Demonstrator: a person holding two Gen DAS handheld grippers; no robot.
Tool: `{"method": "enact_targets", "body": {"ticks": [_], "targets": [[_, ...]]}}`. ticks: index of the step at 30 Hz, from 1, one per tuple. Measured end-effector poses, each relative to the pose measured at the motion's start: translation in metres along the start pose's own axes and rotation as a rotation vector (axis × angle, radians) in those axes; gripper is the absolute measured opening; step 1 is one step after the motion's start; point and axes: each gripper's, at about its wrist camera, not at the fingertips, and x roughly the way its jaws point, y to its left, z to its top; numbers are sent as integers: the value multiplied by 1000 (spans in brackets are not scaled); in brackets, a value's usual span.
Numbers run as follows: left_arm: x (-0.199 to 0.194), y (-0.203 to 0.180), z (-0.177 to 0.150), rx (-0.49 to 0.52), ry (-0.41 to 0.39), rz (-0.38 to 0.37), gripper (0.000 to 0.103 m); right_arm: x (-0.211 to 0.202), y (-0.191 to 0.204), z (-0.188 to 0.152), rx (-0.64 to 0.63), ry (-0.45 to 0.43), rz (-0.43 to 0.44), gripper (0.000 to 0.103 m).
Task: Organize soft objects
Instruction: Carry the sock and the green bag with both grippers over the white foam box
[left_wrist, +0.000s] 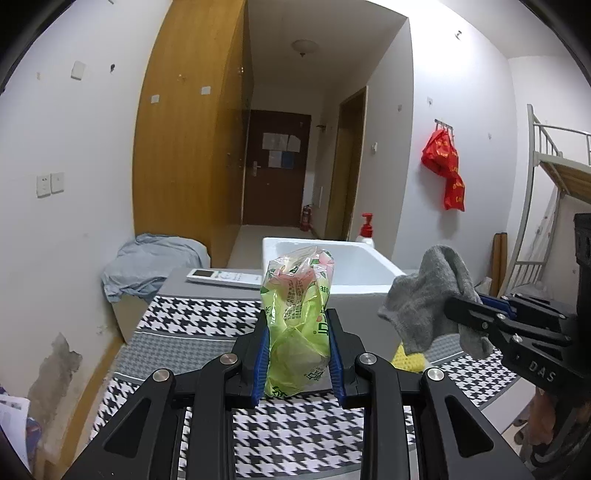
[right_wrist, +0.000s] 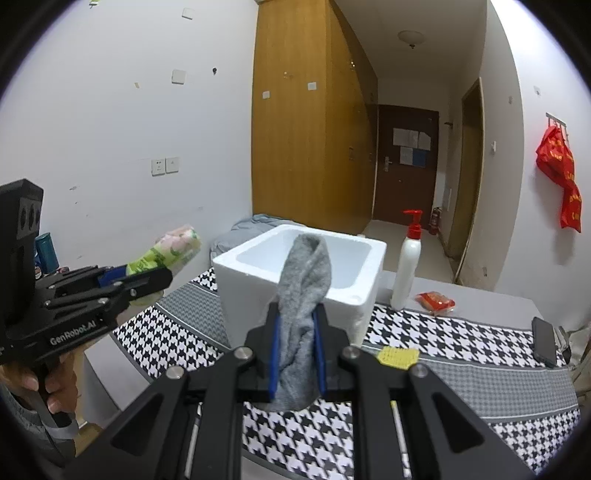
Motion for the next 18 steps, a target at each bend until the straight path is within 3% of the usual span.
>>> {"method": "enact_targets", "body": {"ticks": [8, 18], "targets": [[1, 8, -1, 8, -10, -4, 29, 5, 15, -4, 18, 17, -21, 19], [10, -3, 16, 2, -19, -65, 29, -8, -3, 13, 19, -15, -44, 19]]}}
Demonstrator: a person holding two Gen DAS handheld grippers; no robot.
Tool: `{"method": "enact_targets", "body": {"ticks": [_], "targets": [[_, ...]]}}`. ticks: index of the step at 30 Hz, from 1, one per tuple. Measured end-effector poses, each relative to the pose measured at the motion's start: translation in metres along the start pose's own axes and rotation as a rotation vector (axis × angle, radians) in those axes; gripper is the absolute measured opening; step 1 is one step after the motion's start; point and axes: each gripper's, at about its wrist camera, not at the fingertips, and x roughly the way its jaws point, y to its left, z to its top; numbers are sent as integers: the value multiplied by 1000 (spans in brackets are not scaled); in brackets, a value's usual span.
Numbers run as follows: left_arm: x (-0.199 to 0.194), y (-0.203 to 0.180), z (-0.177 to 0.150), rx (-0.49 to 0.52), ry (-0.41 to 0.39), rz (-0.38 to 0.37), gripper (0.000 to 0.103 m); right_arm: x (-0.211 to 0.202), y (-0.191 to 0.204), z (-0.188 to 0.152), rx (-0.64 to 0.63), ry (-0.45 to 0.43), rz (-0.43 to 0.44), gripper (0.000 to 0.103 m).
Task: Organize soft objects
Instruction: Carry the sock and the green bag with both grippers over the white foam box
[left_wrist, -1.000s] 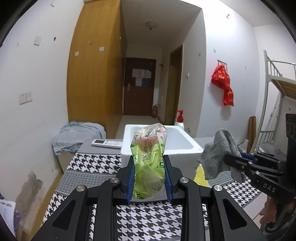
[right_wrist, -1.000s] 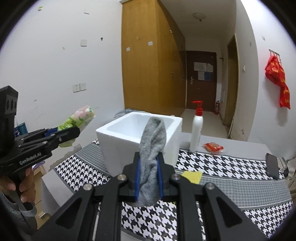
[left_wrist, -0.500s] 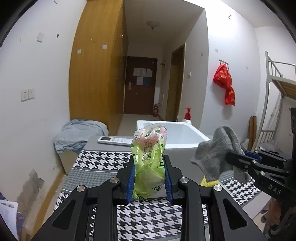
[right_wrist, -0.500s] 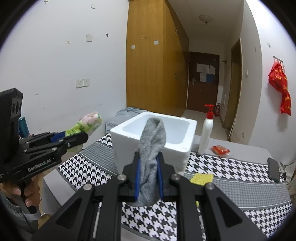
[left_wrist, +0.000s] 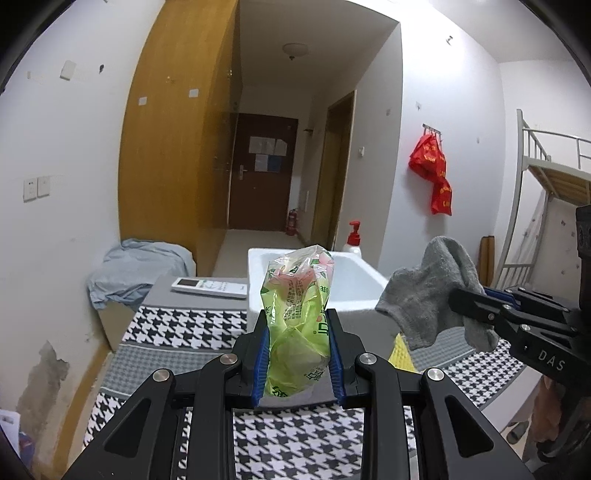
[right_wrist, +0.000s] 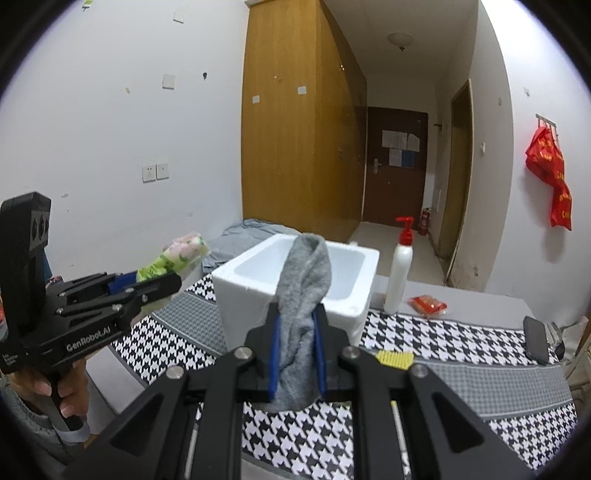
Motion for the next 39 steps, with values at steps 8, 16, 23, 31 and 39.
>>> {"method": "enact_targets", "body": {"ticks": [8, 16, 23, 31, 39], "targets": [[1, -1, 16, 20, -57, 36, 29, 13, -14, 21, 1, -23, 20, 19], [16, 2, 28, 28, -64, 73, 29, 37, -19, 37, 2, -5, 52, 19], [29, 7, 31, 20, -53, 79, 29, 54, -18, 49, -3, 1, 57, 19], [39, 14, 33, 20, -40, 99, 29, 75, -24, 55, 13, 32, 47, 19], [48, 17, 35, 4, -21, 113, 29, 94, -28, 57, 20, 58, 44, 19]]}}
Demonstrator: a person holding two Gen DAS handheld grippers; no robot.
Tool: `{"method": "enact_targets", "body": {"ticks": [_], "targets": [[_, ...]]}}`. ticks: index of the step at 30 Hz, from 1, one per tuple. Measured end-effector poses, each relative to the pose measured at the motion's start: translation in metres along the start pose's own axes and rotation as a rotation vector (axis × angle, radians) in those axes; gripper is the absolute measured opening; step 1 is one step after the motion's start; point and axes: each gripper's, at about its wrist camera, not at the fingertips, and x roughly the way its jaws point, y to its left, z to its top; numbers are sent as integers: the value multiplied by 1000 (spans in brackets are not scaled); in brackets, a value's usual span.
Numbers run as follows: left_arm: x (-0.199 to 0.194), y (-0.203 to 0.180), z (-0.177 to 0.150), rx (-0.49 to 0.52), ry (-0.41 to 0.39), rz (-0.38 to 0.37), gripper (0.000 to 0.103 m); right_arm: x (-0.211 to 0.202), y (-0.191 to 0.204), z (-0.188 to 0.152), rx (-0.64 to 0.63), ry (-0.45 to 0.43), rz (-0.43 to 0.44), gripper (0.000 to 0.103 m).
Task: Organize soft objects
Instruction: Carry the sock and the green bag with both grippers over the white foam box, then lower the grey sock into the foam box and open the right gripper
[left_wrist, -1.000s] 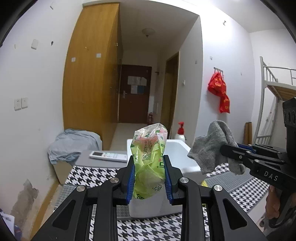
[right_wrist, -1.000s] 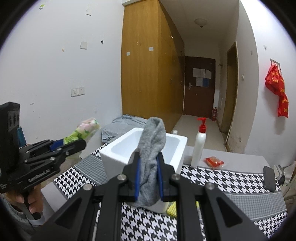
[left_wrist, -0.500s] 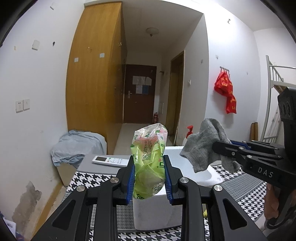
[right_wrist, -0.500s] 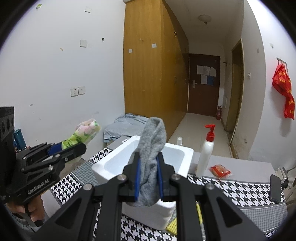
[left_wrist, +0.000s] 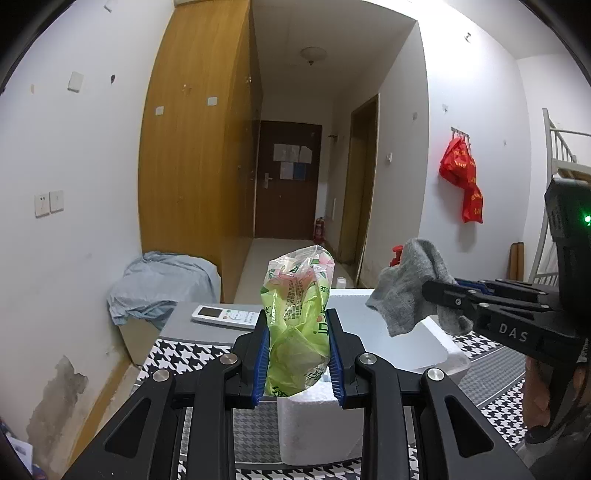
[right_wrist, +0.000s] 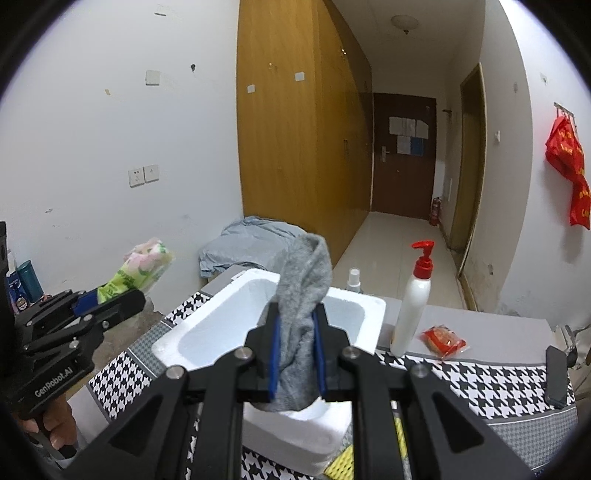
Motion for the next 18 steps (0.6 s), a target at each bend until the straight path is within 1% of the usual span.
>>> {"method": "enact_targets", "body": {"ticks": [5, 13, 18], "targets": [[5, -5, 0, 7, 14, 0, 29, 13, -1, 0, 9, 29, 3, 19], [8, 2, -3, -4, 29, 2, 29, 28, 0, -1, 3, 64, -3, 19], [10, -1, -3, -7, 36, 2, 29, 40, 0, -2, -4, 93, 5, 20]]}}
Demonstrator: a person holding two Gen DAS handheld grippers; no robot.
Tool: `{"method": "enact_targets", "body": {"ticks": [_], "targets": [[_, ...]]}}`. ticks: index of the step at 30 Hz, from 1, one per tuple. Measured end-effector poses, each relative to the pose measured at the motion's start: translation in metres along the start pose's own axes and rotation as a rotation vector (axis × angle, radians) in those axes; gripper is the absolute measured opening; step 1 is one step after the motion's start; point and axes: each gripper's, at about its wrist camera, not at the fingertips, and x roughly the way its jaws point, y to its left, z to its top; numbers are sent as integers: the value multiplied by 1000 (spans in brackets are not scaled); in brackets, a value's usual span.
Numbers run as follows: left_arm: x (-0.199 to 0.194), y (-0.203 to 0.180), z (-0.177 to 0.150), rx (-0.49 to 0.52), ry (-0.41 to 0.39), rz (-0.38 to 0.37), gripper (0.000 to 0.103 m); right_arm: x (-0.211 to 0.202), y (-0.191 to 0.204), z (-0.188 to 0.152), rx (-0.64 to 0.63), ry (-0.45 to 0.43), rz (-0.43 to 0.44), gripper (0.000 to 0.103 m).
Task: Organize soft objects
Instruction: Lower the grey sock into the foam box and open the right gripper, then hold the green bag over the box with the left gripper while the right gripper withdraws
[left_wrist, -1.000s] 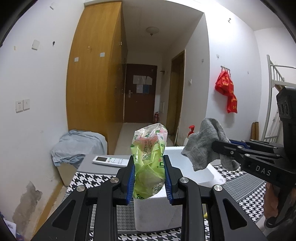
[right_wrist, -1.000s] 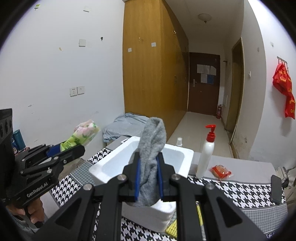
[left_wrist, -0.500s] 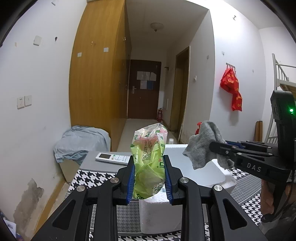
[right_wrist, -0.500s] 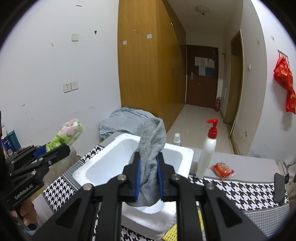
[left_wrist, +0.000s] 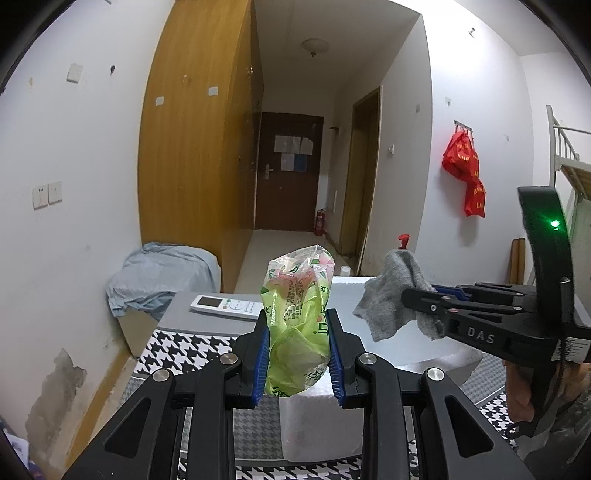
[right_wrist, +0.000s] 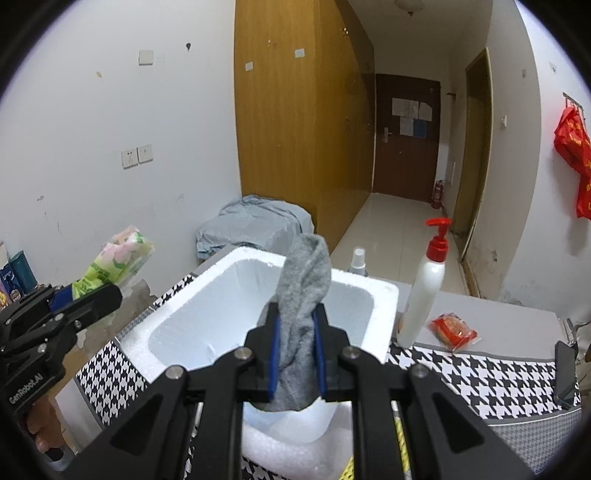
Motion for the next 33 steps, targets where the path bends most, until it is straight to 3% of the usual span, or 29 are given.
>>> {"method": "enact_targets", "body": {"ticks": [3, 6, 8, 11, 14, 19, 33], "targets": [[0, 1, 0, -3, 3, 3, 29, 7, -3, 0, 12, 24, 9, 25], [-1, 3, 1, -10, 1, 7, 29, 11, -6, -1, 29, 30, 5, 38], [-2, 3, 1, -10, 2, 11, 29, 10, -8, -1, 39, 26, 11, 62], [-2, 3, 1, -10, 3, 11, 29, 5, -9, -2, 52, -1, 12, 84], [-2, 4, 1, -9, 2, 12, 29, -6, -5, -3, 30, -56, 15, 99], [-2, 4, 0, -10, 3, 10, 29, -24, 5, -6, -34, -142, -25, 103], [1, -1, 5, 15, 15, 14, 29, -49, -6, -11, -13, -156, -46, 103]]}}
